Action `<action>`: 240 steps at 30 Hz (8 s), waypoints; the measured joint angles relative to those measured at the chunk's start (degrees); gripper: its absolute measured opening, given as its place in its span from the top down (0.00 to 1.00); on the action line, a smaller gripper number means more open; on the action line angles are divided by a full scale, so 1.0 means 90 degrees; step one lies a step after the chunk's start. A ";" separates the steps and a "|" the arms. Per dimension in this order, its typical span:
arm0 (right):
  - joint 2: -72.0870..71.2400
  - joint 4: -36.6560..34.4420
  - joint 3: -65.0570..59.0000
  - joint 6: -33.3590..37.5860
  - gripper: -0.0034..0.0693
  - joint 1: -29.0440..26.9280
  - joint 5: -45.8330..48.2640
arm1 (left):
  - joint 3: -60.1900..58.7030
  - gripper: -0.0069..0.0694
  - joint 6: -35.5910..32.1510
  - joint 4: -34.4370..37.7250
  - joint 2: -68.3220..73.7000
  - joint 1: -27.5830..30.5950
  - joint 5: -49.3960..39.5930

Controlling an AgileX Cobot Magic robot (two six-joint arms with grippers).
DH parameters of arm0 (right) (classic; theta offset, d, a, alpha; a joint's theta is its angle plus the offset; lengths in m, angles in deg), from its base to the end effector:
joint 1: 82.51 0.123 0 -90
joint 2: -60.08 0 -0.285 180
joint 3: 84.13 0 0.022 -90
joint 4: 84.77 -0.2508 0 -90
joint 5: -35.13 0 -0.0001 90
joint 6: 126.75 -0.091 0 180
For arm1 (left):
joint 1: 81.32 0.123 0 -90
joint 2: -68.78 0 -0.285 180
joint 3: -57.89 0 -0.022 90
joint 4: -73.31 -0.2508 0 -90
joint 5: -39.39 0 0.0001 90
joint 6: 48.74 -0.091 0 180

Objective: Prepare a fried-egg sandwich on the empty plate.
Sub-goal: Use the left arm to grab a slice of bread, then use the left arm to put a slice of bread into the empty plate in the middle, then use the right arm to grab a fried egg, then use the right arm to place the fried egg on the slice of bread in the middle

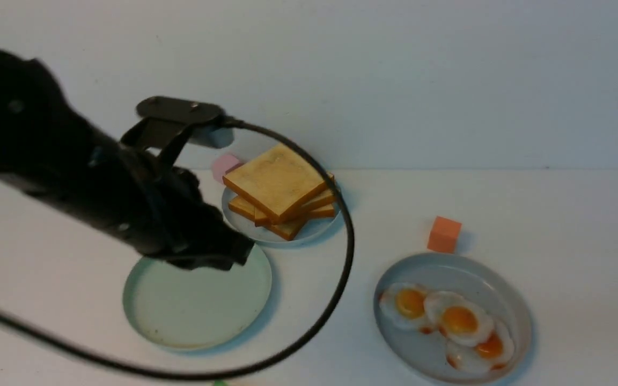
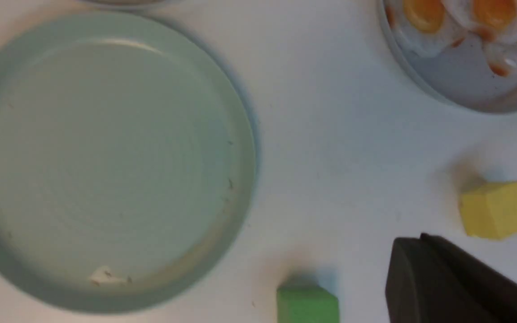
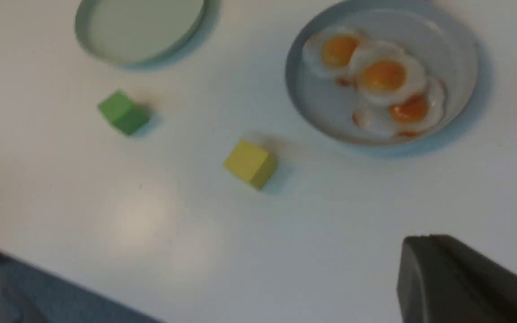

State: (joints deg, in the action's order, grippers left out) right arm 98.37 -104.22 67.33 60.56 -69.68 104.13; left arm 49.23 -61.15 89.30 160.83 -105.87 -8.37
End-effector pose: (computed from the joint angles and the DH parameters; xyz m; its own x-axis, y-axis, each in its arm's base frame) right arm 0.0519 0.0408 0.3576 -0.6849 -0.1576 -0.7114 -0.4277 0.8774 0.2174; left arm 0.2731 -0.1452 0.3078 -0.7522 0.3719 -0.5439 0.5268 0.8353 -0.1575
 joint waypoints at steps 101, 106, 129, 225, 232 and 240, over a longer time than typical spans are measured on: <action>0.1132 -0.0007 0.0866 -0.0039 0.86 0.1618 -0.0901 | -0.1133 0.52 0.0426 -0.3588 0.1795 -0.0361 0.3170; 0.1512 0.0093 0.0866 -0.0111 0.85 0.1618 -0.0834 | -0.1133 0.32 0.0463 -0.3414 0.1309 -0.0361 0.2715; 0.6917 0.2050 0.1524 0.0850 0.27 0.1682 -0.2253 | -0.3899 0.93 0.0805 -0.0395 -0.6902 -0.0361 0.1658; 1.1679 0.3297 0.8048 0.0532 0.84 0.4413 -0.2044 | -0.3880 0.93 0.3259 -0.2690 -0.7535 -0.0361 0.0793; 1.1679 0.2983 0.8055 0.0532 0.52 0.4413 -0.1978 | -0.3880 0.93 0.3259 -0.2577 -0.7535 -0.0361 0.0793; 1.1413 0.2431 0.8345 0.0519 0.12 0.4413 -0.0986 | -0.3880 0.93 0.3259 -0.2340 -0.7519 -0.0361 0.0645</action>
State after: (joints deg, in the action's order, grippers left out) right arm 201.09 -82.34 142.43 65.23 -29.96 95.26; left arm 14.31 -31.82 68.24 93.16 -109.12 -2.56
